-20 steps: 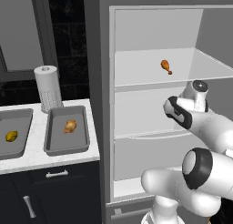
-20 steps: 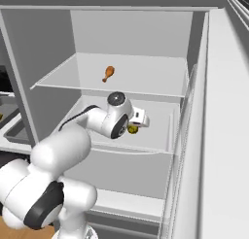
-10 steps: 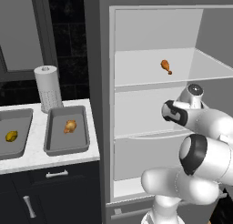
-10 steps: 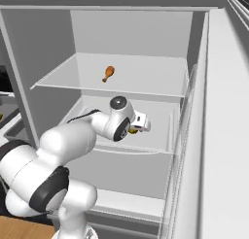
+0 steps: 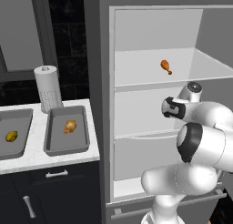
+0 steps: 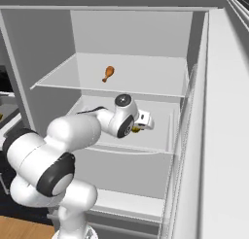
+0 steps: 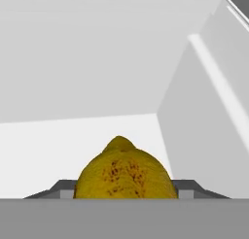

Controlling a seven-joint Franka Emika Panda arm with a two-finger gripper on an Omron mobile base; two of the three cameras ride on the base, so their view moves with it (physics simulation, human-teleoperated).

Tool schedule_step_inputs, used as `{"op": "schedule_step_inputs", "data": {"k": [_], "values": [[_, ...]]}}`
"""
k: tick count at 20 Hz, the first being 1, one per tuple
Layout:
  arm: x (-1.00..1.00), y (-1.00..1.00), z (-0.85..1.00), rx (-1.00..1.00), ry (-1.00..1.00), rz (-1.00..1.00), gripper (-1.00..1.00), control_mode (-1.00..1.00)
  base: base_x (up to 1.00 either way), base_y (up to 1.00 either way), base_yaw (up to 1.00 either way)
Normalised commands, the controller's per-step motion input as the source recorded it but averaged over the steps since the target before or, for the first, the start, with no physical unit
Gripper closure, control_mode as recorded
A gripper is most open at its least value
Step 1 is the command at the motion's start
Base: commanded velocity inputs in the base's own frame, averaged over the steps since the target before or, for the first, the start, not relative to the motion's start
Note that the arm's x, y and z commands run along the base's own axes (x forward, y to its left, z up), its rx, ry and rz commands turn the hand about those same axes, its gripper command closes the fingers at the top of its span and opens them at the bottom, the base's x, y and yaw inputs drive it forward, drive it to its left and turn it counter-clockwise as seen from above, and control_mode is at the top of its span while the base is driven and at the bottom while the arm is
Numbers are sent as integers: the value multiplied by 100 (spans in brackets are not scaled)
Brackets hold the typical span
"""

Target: Place one lemon and one chicken drumstick in each tupperware on the nearby counter, to pack two identical lunches.

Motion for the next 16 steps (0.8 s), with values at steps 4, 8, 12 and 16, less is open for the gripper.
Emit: {"op": "schedule_step_inputs", "data": {"k": [4, 8, 12, 16], "values": [[-29, 0, 0, 0, 0, 0, 100, -100, 0, 0, 0], [-95, 0, 0, 0, -5, 0, 100, -100, 0, 0, 0], [-100, 0, 30, 4, -9, 0, 100, -100, 0, 0, 0], [-94, 2, 92, 1, -1, 0, 100, -100, 0, 0, 0]]}}
